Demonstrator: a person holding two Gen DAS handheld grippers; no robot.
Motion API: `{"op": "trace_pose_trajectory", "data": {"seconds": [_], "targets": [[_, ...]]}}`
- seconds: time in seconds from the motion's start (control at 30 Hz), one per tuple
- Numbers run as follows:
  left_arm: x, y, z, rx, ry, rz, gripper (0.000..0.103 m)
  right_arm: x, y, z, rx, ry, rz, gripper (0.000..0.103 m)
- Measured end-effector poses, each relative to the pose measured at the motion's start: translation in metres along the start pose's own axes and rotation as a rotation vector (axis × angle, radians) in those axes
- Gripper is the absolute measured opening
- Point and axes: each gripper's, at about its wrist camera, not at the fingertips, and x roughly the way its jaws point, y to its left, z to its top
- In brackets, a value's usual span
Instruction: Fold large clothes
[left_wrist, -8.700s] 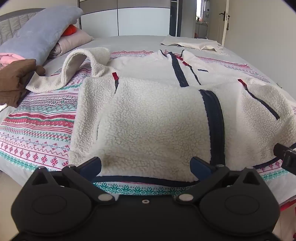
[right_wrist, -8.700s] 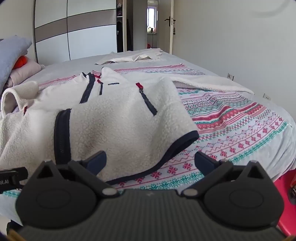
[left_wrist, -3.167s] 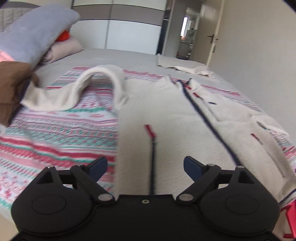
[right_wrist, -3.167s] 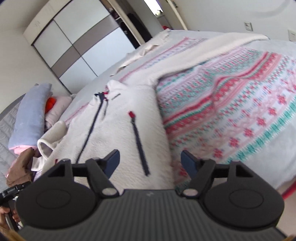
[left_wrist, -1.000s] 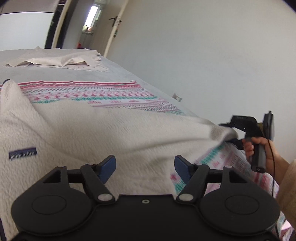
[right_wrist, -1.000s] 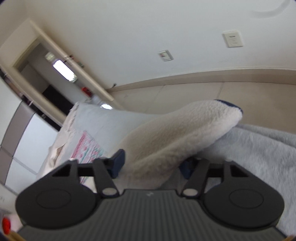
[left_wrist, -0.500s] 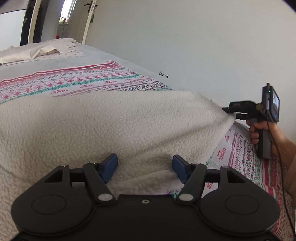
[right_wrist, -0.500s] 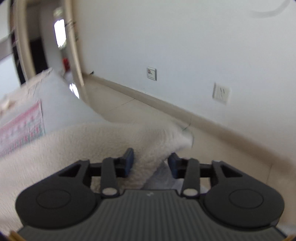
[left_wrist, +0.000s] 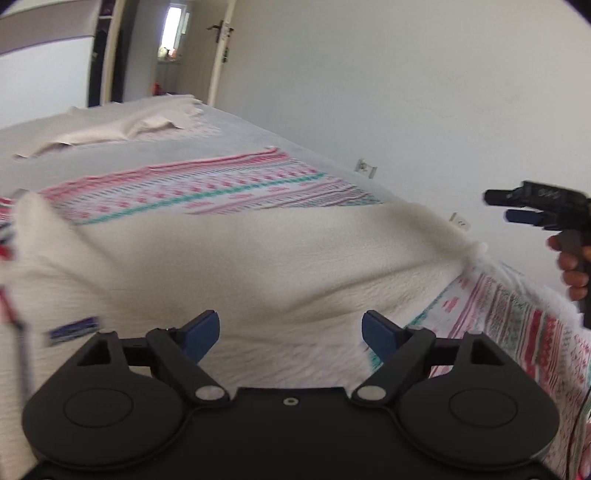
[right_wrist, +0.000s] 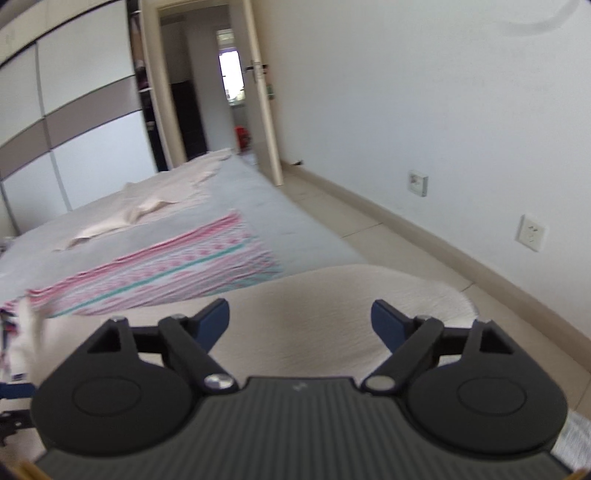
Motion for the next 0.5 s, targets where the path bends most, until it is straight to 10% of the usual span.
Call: {"op": "trace_pose_trajectory", "data": {"seconds": [0.5], "targets": [[-0.232, 0.188, -0.069, -0.455, -0.095, 0.422, 0.095, -0.077, 0.177, -0.024, -0.153, 0.104, 0.226, 0.099]]}}
